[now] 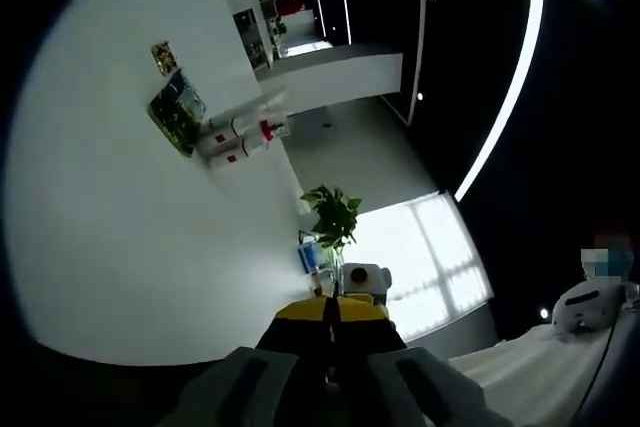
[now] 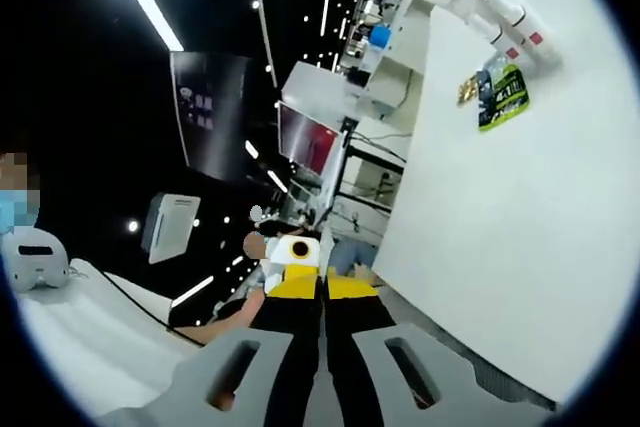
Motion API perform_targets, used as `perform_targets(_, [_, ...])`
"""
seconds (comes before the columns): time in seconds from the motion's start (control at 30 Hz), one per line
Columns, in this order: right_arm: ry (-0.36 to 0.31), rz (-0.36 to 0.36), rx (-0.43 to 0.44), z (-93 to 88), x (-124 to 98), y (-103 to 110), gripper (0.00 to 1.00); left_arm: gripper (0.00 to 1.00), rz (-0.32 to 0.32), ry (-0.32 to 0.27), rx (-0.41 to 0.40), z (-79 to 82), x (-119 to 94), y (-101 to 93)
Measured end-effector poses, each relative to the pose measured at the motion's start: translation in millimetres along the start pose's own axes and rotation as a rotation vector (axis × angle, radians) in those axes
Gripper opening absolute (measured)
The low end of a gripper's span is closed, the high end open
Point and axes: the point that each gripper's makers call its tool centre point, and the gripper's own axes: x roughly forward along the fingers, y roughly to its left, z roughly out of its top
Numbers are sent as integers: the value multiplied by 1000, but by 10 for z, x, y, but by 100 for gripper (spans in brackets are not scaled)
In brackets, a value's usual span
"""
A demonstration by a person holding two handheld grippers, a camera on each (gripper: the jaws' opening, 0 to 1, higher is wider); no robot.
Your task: Arrange the skincare products in the storage area until every visible bottle or jar stands upright without overlapping.
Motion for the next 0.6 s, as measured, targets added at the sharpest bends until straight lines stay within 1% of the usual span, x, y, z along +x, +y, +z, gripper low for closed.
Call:
perform_targets(0.07, [-15,-7,-25,17,3,-1,0,0,5,-5,4,5,6,2])
perform_targets(0.17, [-34,-16,-37,33,2,-20,3,0,5,-9,3,30,13,9])
perform_targets(0.2, [-43,-23,-45,40,0,-33,4,0,7,-13,4,40,13,12])
perform_targets(0.3, [-79,-47,-73,59,-12,-64,14,0,5,-31,-2,94,-9,23])
perform_targets(0.4, [-150,-100,-159,149,-33,-86,24,0,17,-45,-4,145,-43,58])
perform_targets(0.43, [-165,-116,-186,168,-34,-84,29,0,16,-46,-7,158,-51,64])
perform_targets(0.47, [-170,-133,-203,171,-35,-89,33,0,16,-55,-11,181,-55,68])
perform_targets(0.53, [-176,-192,-276,173,-30,-117,39,0,17,-62,-16,217,-61,76])
perform_targets(0.57, [-173,-223,-336,168,-19,-134,42,0,22,-70,-19,251,-67,89])
perform_targets(0.6, [-164,-241,-364,150,-10,-147,44,0,28,-76,-19,288,-72,103])
